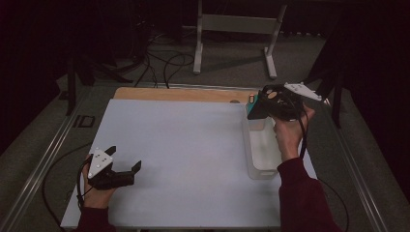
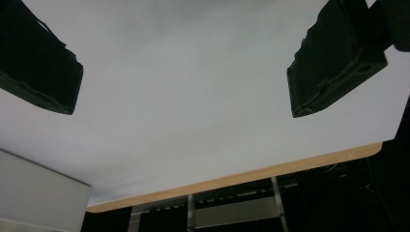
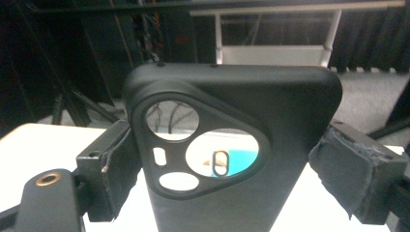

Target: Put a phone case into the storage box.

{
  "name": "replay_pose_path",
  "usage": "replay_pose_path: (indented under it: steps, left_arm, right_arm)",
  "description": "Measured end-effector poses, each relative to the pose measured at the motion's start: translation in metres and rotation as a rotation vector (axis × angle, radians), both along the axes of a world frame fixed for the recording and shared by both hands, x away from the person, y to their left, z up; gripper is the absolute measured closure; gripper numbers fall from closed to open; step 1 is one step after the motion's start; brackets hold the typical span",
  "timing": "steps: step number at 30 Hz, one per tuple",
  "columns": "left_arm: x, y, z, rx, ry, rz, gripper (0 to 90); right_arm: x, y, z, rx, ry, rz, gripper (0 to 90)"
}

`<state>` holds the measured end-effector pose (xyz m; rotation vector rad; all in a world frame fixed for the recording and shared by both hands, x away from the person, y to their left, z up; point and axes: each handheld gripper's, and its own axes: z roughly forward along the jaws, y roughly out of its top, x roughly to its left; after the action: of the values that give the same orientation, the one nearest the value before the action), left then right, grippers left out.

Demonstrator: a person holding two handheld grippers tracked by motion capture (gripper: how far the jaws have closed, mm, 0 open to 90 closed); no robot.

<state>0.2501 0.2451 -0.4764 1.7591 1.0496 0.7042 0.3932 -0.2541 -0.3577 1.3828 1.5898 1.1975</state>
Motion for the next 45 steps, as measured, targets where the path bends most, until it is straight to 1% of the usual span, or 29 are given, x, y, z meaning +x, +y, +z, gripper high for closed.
replay_pose_path:
  steps: [2, 3, 6, 10, 12, 13, 15, 20, 21, 22, 24, 26, 27, 29, 30, 32, 33, 34, 35, 36, 37, 38, 39, 40, 41, 42, 43, 44, 45]
  left_arm:
    - [0.000, 0.000, 0.000, -0.001, 0.001, 0.001, 0.0]
    - [0.000, 0.000, 0.000, -0.002, 0.001, 0.001, 0.0]
    - [0.000, 0.000, 0.000, -0.003, 0.000, -0.001, 0.0]
    - [0.000, 0.001, 0.000, -0.007, 0.000, -0.002, 0.0]
    - [0.000, 0.001, 0.001, -0.008, -0.002, -0.002, 0.0]
    - [-0.001, 0.001, 0.001, -0.010, -0.002, -0.002, 0.0]
    - [-0.001, 0.001, 0.001, -0.010, -0.003, -0.003, 0.0]
    - [-0.001, 0.001, 0.001, -0.015, -0.004, -0.003, 0.0]
    - [-0.001, 0.001, 0.001, -0.018, -0.005, -0.002, 0.0]
    - [-0.001, 0.001, 0.001, -0.024, -0.005, -0.003, 0.0]
    - [-0.002, 0.001, 0.002, -0.025, -0.008, -0.006, 0.0]
    - [-0.001, 0.001, 0.002, -0.026, -0.006, -0.006, 0.0]
    - [-0.001, 0.001, 0.002, -0.025, -0.005, -0.006, 0.0]
    - [-0.001, 0.001, 0.002, -0.026, -0.005, -0.007, 0.0]
    - [-0.001, 0.001, 0.002, -0.026, -0.005, -0.006, 0.0]
    - [-0.001, 0.001, 0.002, -0.024, -0.005, -0.008, 0.0]
    - [-0.001, 0.001, 0.002, -0.024, -0.005, -0.008, 0.0]
    - [-0.002, 0.000, 0.002, -0.021, -0.005, -0.009, 0.0]
    - [-0.002, 0.000, 0.002, -0.021, -0.005, -0.009, 0.0]
    - [-0.002, 0.000, 0.002, -0.021, -0.005, -0.009, 0.0]
    - [-0.002, 0.000, 0.002, -0.022, -0.007, -0.010, 0.0]
    - [-0.002, 0.000, 0.002, -0.021, -0.007, -0.009, 0.0]
    - [-0.002, 0.000, 0.002, -0.021, -0.007, -0.008, 0.0]
    - [-0.002, 0.000, 0.002, -0.021, -0.007, -0.008, 0.0]
    - [-0.002, 0.000, 0.002, -0.020, -0.006, -0.008, 0.0]
    - [-0.002, -0.001, 0.002, -0.018, -0.007, -0.008, 0.0]
    - [-0.002, -0.001, 0.002, -0.019, -0.007, -0.008, 0.0]
    - [-0.002, -0.001, 0.002, -0.019, -0.007, -0.008, 0.0]
    - [-0.002, -0.001, 0.003, -0.018, -0.006, -0.009, 0.0]
  right_arm:
    - [0.007, 0.000, -0.007, -0.012, 0.030, -0.010, 15.0]
    - [0.011, 0.001, -0.012, -0.029, 0.048, -0.019, 14.9]
    - [0.020, 0.005, -0.020, -0.073, 0.079, -0.052, 14.8]
    - [0.033, 0.008, -0.034, -0.096, 0.145, -0.062, 14.6]
    - [0.040, 0.010, -0.043, -0.120, 0.182, -0.070, 14.5]
    - [0.043, 0.011, -0.046, -0.122, 0.195, -0.069, 14.4]
    - [0.048, 0.012, -0.052, -0.135, 0.220, -0.085, 14.2]
    - [0.058, 0.012, -0.062, -0.129, 0.275, -0.096, 13.7]
    - [0.061, 0.011, -0.065, -0.126, 0.299, -0.104, 13.7]
    - [0.062, 0.011, -0.067, -0.126, 0.308, -0.110, 13.7]
    - [0.067, 0.011, -0.073, -0.121, 0.349, -0.107, 13.2]
    - [0.069, 0.011, -0.075, -0.122, 0.339, -0.128, 12.7]
    - [0.071, 0.011, -0.075, -0.106, 0.329, -0.131, 10.6]
    - [0.072, 0.009, -0.073, -0.090, 0.324, -0.119, 7.9]
    - [0.072, 0.009, -0.071, -0.089, 0.311, -0.120, 7.5]
    - [0.071, 0.007, -0.065, -0.088, 0.283, -0.103, 7.5]
    - [0.071, 0.007, -0.065, -0.088, 0.283, -0.103, 7.5]
    - [0.070, 0.006, -0.061, -0.091, 0.263, -0.100, 7.5]
    - [0.070, 0.006, -0.061, -0.091, 0.263, -0.100, 7.5]
    - [0.067, 0.003, -0.057, -0.079, 0.247, -0.103, 7.5]
    - [0.067, 0.003, -0.057, -0.079, 0.247, -0.103, 7.5]
    - [0.059, 0.000, -0.056, -0.061, 0.243, -0.082, 7.6]
    - [0.055, 0.000, -0.056, -0.054, 0.243, -0.065, 7.6]
    - [0.055, 0.000, -0.056, -0.054, 0.243, -0.065, 7.6]
    - [0.052, 0.000, -0.056, -0.052, 0.238, -0.050, 7.7]
    - [0.045, 0.000, -0.056, -0.060, 0.227, -0.029, 7.7]
    - [0.041, 0.000, -0.057, -0.061, 0.225, -0.018, 7.7]
    - [0.041, 0.000, -0.057, -0.061, 0.225, -0.018, 7.7]
    - [0.037, 0.000, -0.057, -0.060, 0.223, -0.003, 7.7]
